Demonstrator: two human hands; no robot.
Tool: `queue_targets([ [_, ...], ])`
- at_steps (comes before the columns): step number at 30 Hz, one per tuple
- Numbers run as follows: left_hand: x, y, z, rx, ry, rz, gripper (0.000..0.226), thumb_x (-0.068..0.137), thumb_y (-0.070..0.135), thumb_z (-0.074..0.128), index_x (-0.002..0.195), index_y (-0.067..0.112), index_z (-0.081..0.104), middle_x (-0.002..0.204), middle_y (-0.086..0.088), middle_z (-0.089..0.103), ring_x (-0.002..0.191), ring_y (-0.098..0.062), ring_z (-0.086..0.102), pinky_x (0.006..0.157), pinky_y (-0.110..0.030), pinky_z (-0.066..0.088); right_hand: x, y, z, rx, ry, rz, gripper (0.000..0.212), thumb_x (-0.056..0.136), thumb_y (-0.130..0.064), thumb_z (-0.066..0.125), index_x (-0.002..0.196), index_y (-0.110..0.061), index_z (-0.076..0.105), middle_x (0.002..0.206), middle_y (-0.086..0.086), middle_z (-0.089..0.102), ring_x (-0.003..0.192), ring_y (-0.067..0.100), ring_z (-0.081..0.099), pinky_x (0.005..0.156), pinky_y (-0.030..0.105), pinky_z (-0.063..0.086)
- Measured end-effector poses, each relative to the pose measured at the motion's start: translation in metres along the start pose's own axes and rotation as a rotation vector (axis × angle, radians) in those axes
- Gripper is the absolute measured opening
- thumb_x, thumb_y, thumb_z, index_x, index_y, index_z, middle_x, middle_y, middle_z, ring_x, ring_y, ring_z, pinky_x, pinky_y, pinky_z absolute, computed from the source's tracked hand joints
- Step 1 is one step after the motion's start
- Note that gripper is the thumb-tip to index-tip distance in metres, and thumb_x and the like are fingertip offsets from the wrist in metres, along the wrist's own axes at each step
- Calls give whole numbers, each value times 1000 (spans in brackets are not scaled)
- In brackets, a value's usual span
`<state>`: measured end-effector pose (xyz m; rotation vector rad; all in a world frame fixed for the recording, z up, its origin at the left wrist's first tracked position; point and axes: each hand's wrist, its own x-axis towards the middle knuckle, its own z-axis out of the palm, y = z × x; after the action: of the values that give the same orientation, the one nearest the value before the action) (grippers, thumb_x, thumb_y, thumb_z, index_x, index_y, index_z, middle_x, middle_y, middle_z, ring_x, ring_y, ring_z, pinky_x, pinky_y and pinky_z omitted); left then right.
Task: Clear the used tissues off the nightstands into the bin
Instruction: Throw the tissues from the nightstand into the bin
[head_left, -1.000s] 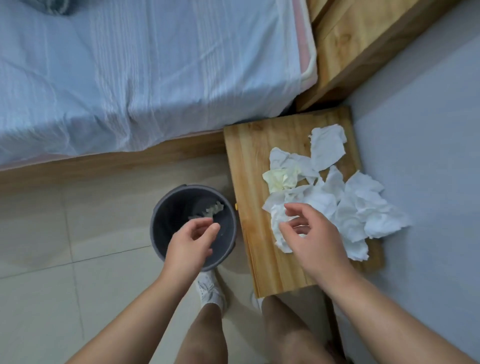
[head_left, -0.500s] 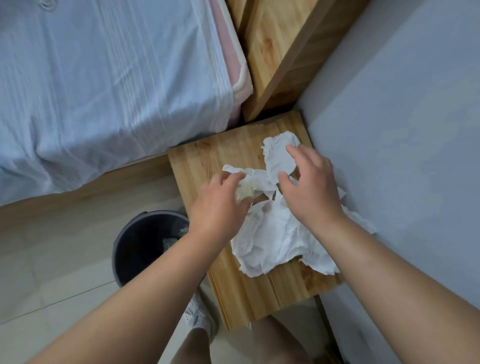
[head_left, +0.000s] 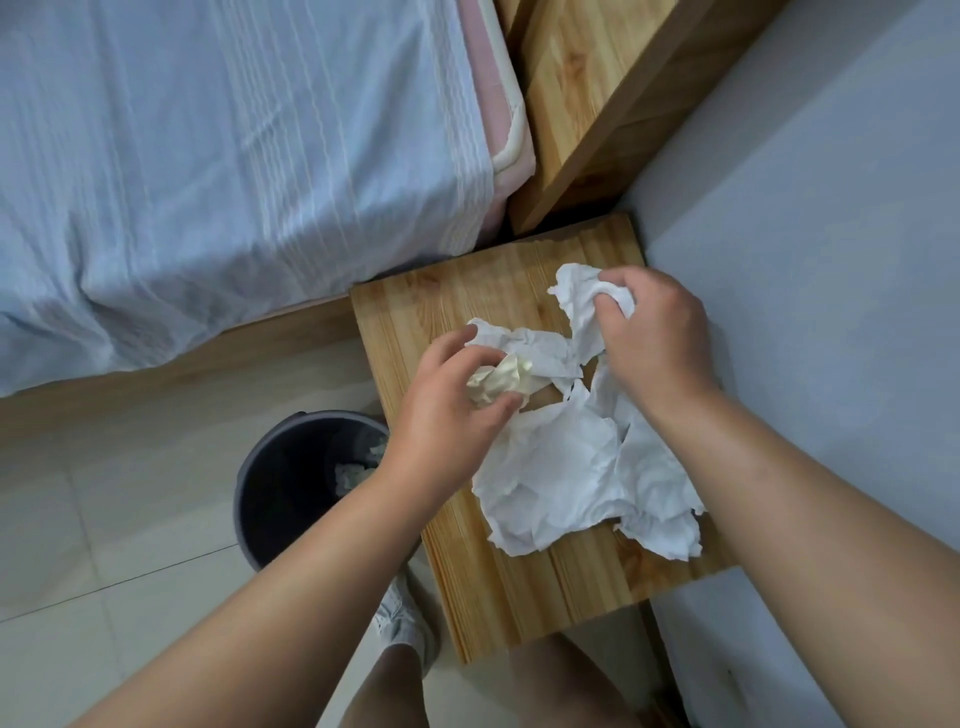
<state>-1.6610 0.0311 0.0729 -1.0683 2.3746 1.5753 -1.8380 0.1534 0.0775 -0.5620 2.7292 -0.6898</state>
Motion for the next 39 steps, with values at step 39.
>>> queue_targets([
  [39, -164, -300, -87, -1124, 481, -947, 39, 93, 31, 79, 127, 13, 69, 113, -8, 81, 102, -27, 78, 68, -34, 65, -232, -99, 227, 235, -636, 317, 14, 98, -34, 58, 109, -31, 66, 100, -16, 68, 89, 3, 63, 59, 18, 43],
])
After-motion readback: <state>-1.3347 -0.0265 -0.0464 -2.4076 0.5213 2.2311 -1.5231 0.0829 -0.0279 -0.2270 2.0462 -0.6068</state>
